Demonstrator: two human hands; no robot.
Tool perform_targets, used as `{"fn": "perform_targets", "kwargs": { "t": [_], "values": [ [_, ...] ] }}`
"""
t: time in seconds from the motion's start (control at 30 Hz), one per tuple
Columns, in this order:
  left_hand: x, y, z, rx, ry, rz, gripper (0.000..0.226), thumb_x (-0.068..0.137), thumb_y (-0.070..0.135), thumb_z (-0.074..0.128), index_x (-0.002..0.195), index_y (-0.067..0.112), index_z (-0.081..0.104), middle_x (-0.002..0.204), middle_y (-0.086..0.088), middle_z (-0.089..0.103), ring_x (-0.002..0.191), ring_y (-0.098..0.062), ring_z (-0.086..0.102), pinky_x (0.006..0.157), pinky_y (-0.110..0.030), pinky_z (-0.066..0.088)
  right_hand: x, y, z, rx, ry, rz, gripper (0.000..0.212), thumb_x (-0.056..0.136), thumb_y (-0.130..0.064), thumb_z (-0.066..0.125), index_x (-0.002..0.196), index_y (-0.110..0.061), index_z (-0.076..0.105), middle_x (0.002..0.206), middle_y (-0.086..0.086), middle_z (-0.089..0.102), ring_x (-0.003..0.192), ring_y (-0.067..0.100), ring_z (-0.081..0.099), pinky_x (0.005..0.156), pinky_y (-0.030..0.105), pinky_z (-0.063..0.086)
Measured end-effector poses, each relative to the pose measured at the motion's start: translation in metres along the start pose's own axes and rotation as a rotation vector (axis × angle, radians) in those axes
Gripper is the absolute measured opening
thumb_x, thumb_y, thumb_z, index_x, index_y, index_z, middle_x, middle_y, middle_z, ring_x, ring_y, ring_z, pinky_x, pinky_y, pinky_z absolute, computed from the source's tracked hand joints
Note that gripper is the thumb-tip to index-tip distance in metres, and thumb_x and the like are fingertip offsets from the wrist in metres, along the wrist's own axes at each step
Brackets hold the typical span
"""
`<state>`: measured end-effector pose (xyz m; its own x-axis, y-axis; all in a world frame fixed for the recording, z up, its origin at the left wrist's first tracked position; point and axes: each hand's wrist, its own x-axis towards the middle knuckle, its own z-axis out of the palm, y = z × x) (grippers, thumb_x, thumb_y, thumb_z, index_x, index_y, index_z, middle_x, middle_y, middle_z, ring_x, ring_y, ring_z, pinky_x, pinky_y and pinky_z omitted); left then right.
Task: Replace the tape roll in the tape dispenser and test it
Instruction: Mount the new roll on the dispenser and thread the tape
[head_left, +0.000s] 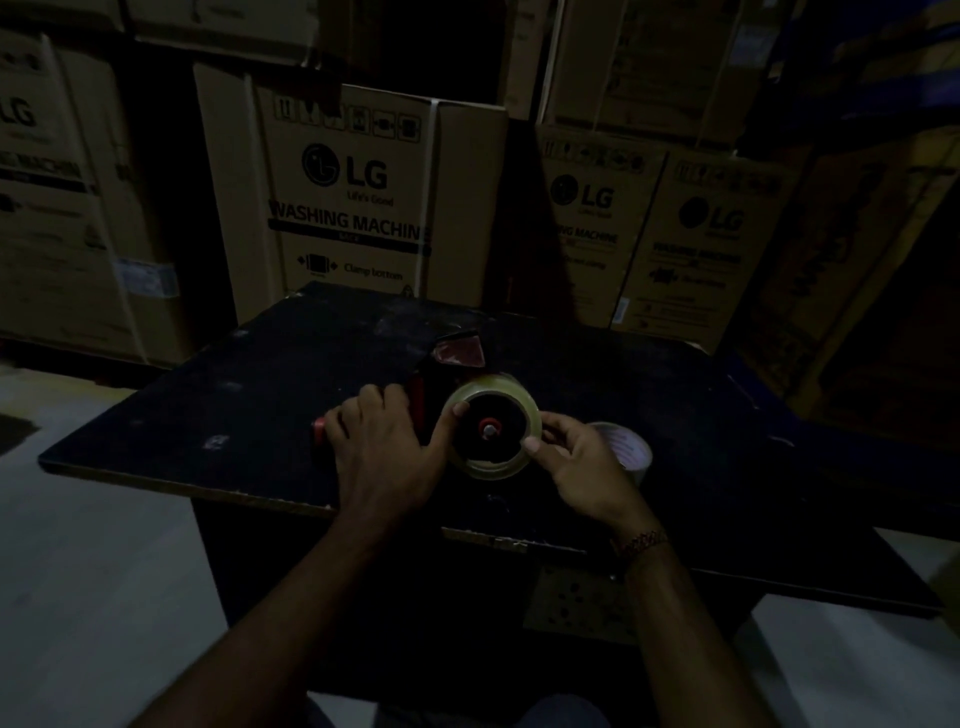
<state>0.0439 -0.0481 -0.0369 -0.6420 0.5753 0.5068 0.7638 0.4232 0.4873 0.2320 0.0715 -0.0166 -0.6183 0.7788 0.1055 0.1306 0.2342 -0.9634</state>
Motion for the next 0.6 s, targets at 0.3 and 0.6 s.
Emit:
{"fn": "perform_targets", "kwargs": {
  "t": [0.3,0.6],
  "values": [
    [-0.004,-0.006,0.002,0.008,0.039,0.044,0.061,0.096,0.084,0.024,0.094,0.026,0.041,0.101,0.004,0.037,0.106,-0.024,0.044,0.108,-0.048,0.026,0.001,-0.007,-0.008,-0.042,-0.004,0.001,0.059,0.094,-0.014,0.074,0.148,-0.013,0.052,0.139,0.007,0.067,0.127,0.02,0.065,0.108,0.039,0.054],
    [-0.004,-0.009,0.001,-0.014,0.008,0.053,0.07,0.092,0.089,0.012,0.097,0.025,0.042,0.105,0.003,0.039,0.11,-0.024,0.043,0.112,-0.049,0.025,0.024,-0.06,-0.003,-0.06,-0.055,-0.13,0.035,0.11,-0.005,0.041,0.136,-0.006,0.065,0.127,0.008,0.069,0.113,0.017,0.07,0.091,0.026,0.059]
  ]
}}
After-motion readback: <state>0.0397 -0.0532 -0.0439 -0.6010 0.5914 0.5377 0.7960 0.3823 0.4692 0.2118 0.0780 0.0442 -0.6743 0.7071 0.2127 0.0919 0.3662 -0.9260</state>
